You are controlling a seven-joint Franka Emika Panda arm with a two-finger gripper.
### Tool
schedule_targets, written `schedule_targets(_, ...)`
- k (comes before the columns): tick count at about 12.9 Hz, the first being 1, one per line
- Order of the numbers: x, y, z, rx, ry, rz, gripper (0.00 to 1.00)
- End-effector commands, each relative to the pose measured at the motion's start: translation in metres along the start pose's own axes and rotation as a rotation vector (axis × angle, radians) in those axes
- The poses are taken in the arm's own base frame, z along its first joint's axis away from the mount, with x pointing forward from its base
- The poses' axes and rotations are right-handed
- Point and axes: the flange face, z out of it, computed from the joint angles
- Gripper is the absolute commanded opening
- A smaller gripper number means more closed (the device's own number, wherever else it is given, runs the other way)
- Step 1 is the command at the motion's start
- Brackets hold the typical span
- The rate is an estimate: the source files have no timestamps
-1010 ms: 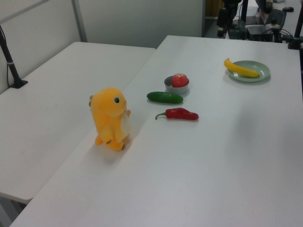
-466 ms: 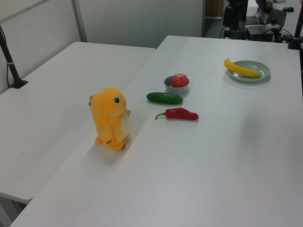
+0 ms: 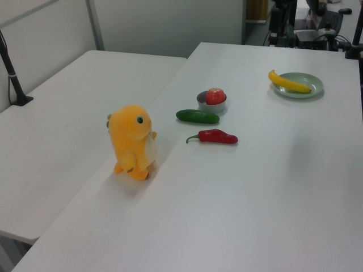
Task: Put the cucumber on the left side of the bowl
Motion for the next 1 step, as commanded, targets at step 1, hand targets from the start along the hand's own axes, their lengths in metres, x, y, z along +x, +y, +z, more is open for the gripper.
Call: schedule_targets(1, -0.0055, -0.0014, 0.0019, 0.023, -0.005, -0.042, 1.0)
